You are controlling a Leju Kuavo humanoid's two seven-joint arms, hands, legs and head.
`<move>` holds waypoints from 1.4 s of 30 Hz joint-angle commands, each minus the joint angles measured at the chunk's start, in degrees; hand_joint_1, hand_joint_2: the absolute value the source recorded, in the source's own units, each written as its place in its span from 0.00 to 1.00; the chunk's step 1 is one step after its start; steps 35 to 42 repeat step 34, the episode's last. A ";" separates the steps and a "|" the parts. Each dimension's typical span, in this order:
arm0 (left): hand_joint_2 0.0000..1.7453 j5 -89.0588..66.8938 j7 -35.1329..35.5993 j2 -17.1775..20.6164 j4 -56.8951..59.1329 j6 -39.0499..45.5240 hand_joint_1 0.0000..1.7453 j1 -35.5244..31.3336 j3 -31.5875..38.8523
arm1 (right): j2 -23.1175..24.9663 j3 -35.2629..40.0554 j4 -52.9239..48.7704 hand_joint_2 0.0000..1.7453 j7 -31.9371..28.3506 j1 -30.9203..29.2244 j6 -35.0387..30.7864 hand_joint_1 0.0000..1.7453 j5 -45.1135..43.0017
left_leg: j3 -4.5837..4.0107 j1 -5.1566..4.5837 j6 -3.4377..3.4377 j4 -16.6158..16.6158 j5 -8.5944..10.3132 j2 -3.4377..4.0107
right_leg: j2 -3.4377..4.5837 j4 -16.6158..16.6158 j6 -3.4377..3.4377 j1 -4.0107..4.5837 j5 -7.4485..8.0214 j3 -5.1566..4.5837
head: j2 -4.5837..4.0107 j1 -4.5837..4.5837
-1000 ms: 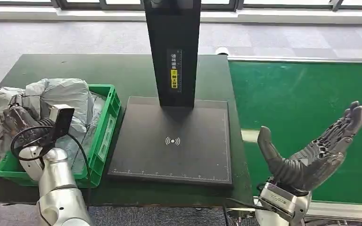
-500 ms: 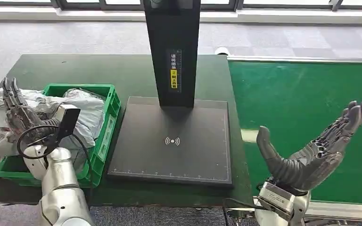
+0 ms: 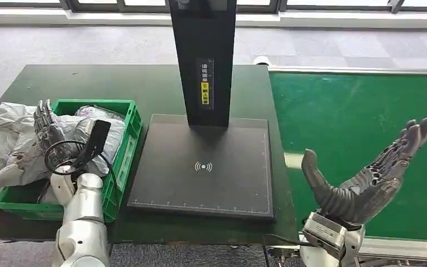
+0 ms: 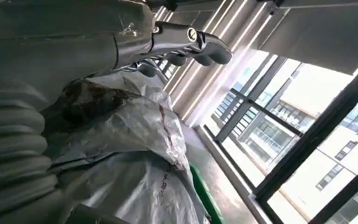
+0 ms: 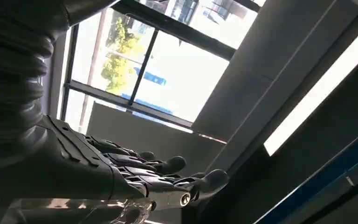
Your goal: Moved the parcel from conveyor to table for the left to box.
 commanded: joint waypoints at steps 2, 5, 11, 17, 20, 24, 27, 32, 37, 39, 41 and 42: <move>0.00 4.52 0.18 4.41 15.44 -1.87 0.00 -2.64 -6.57 | 1.99 -4.13 2.56 1.00 0.13 1.57 -0.05 0.00 -0.31 | 0.15 0.02 0.00 -0.09 0.03 -0.13 | -0.16 -0.09 -0.02 0.03 0.00 0.23 | 0.00 0.00; 0.00 4.52 0.18 4.41 15.44 -1.87 0.00 -2.64 -6.57 | 1.99 -4.13 2.56 1.00 0.13 1.57 -0.05 0.00 -0.31 | 0.25 0.00 0.02 -0.19 0.06 -0.06 | -0.09 -0.17 -0.02 0.01 0.05 0.29 | 0.00 0.00; 0.00 4.52 0.18 4.41 15.44 -1.87 0.00 -2.64 -6.57 | 1.99 -4.13 2.56 1.00 0.13 1.57 -0.05 0.00 -0.31 | 0.27 0.02 0.01 -0.16 0.07 -0.10 | -0.13 -0.15 -0.02 0.02 0.02 0.36 | 0.00 0.00; 0.00 4.52 0.18 4.41 15.44 -1.87 0.00 -2.64 -6.57 | 1.99 -4.13 2.56 1.00 0.13 1.57 -0.05 0.00 -0.31 | 0.33 0.02 0.00 -0.18 0.08 -0.10 | -0.14 -0.17 -0.03 0.02 0.03 0.41 | 0.00 0.00; 0.00 4.52 0.18 4.41 15.44 -1.87 0.00 -2.64 -6.57 | 1.99 -4.13 2.56 1.00 0.13 1.57 -0.05 0.00 -0.31 | 0.33 0.01 -0.01 -0.17 0.08 -0.11 | -0.15 -0.14 -0.03 0.01 0.02 0.40 | 0.00 0.00; 0.00 14.24 -3.04 4.90 15.35 -3.12 0.00 0.04 -8.89 | 1.99 -4.29 2.40 1.00 0.13 1.74 -0.05 0.00 -0.31 | 0.38 -0.01 0.00 -0.13 0.04 -0.10 | -0.13 -0.11 -0.01 0.00 -0.01 0.43 | 0.00 0.00; 0.00 28.86 -16.94 2.07 3.58 -1.70 0.00 5.19 -11.44 | 1.99 -3.82 2.92 1.00 0.13 1.36 -0.05 0.00 -0.36 | 0.48 0.00 0.01 -0.25 0.06 0.02 | -0.02 -0.24 -0.02 0.01 0.06 0.54 | 0.00 0.00; 1.00 40.08 -18.10 0.81 -17.52 -1.19 0.00 16.95 -27.37 | 1.99 -0.58 3.90 1.00 0.13 1.40 -0.05 0.00 -3.26 | 0.51 -0.02 0.05 -0.20 -0.02 0.07 | 0.05 -0.22 0.02 -0.02 0.01 0.59 | 0.00 0.00; 1.00 42.22 -18.10 0.64 -22.25 -0.81 0.00 19.52 -31.76 | 1.46 2.56 6.37 1.00 0.13 1.29 -0.05 0.00 -5.01 | 0.50 -0.03 0.07 -0.18 -0.04 0.03 | 0.02 -0.22 0.01 -0.04 -0.01 0.61 | 0.00 0.00; 1.00 42.22 -18.10 0.64 -22.25 -0.81 0.00 19.52 -31.76 | 1.46 2.56 6.37 1.00 0.13 1.29 -0.05 0.00 -5.01 | 0.50 -0.03 0.07 -0.18 -0.04 0.03 | 0.02 -0.22 0.01 -0.04 -0.01 0.61 | 0.00 0.00; 1.00 42.22 -18.10 0.64 -22.25 -0.81 0.00 19.52 -31.76 | 1.46 2.56 6.37 1.00 0.13 1.29 -0.05 0.00 -5.01 | 0.50 -0.03 0.07 -0.18 -0.04 0.03 | 0.02 -0.22 0.01 -0.04 -0.01 0.61 | 0.00 0.00; 1.00 42.22 -18.10 0.64 -22.25 -0.81 0.00 19.52 -31.76 | 1.46 2.56 6.37 1.00 0.13 1.29 -0.05 0.00 -5.01 | 0.50 -0.03 0.07 -0.18 -0.04 0.03 | 0.02 -0.22 0.01 -0.04 -0.01 0.61 | 0.00 0.00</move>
